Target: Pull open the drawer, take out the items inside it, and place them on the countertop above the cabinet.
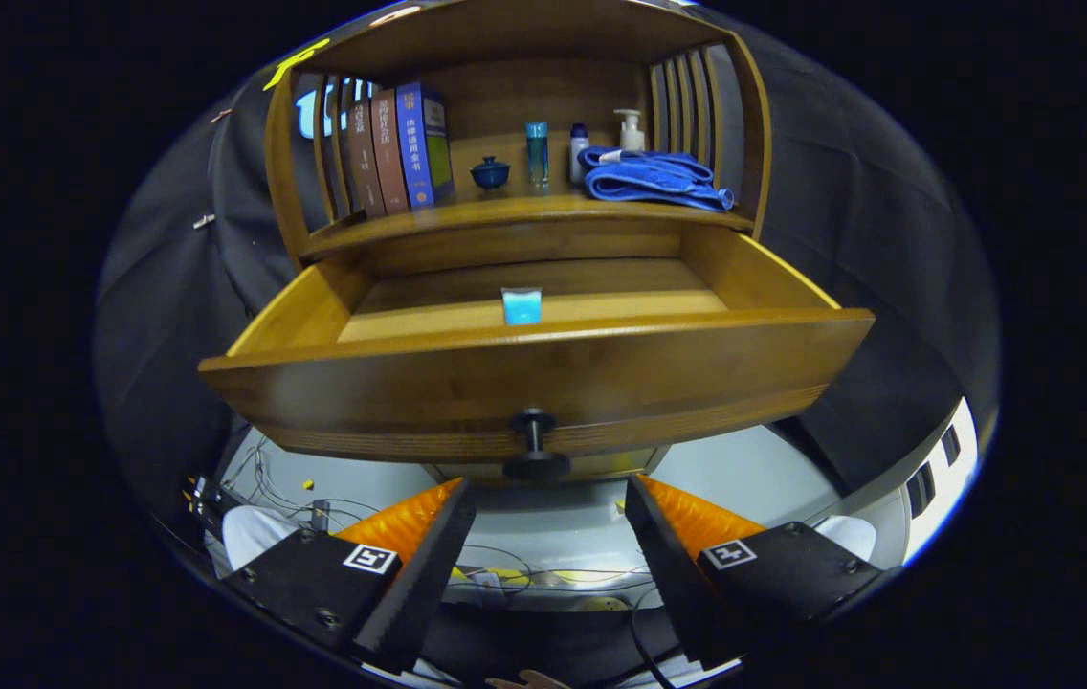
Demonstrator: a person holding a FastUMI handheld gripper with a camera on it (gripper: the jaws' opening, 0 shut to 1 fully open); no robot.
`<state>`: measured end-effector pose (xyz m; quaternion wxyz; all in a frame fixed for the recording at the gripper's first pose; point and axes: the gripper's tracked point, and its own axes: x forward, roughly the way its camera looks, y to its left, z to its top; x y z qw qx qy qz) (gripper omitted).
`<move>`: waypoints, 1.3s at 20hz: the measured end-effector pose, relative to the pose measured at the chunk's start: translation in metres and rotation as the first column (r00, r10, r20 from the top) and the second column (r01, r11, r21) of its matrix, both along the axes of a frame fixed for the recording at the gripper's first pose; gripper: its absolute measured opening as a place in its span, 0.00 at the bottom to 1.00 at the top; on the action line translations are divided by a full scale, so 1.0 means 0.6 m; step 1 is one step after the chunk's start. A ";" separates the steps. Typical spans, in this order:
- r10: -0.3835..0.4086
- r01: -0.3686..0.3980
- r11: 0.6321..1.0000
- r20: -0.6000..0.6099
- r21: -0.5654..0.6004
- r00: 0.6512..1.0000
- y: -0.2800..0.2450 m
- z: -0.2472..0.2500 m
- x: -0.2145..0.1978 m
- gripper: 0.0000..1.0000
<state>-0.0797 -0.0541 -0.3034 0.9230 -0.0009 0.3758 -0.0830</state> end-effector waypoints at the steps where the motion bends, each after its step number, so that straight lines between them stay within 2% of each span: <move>1: 0.000 0.000 1.000 0.021 0.005 1.000 0.005 0.026 0.010 1.00; 5: 0.033 -0.035 0.999 0.100 0.019 0.994 0.024 0.109 0.089 0.99; 7: 0.048 -0.048 0.999 0.106 0.002 0.993 0.020 0.120 0.145 0.99; 12: 0.037 -0.036 0.999 -0.025 0.032 0.999 0.011 0.064 0.259 0.99; 17: 0.029 -0.022 0.999 -0.186 0.041 0.982 0.002 -0.015 0.328 1.00; 21: 0.004 0.004 1.000 -0.309 0.025 0.951 -0.011 -0.069 0.352 1.00; 26: -0.027 0.037 0.999 -0.465 0.012 0.885 -0.017 -0.122 0.337 1.00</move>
